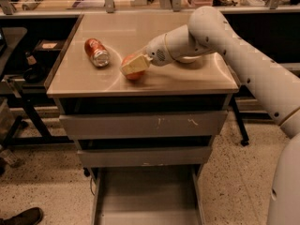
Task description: Pick apple from bottom drawer and place on counter
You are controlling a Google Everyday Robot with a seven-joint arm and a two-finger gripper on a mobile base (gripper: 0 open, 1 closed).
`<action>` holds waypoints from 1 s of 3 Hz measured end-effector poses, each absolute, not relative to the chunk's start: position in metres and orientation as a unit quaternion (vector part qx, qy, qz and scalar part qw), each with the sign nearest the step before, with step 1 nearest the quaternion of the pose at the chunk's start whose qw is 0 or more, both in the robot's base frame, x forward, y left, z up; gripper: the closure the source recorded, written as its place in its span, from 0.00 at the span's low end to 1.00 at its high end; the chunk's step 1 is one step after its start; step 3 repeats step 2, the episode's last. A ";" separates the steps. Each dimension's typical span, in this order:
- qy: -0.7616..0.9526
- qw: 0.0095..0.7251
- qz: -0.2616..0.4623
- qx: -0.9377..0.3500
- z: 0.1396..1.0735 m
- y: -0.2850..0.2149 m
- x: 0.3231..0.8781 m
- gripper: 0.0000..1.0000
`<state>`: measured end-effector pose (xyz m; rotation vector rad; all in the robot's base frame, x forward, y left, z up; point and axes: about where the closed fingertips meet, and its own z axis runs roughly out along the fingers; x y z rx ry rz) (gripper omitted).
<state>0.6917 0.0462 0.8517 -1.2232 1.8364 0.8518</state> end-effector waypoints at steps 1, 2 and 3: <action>0.719 0.378 0.333 -0.479 0.852 0.046 0.692 0.00; 0.719 0.378 0.333 -0.479 0.852 0.046 0.692 0.00; 0.719 0.378 0.333 -0.479 0.852 0.046 0.692 0.00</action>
Offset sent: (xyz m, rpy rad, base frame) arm 0.0000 0.0000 0.0000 0.0000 0.0000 0.0000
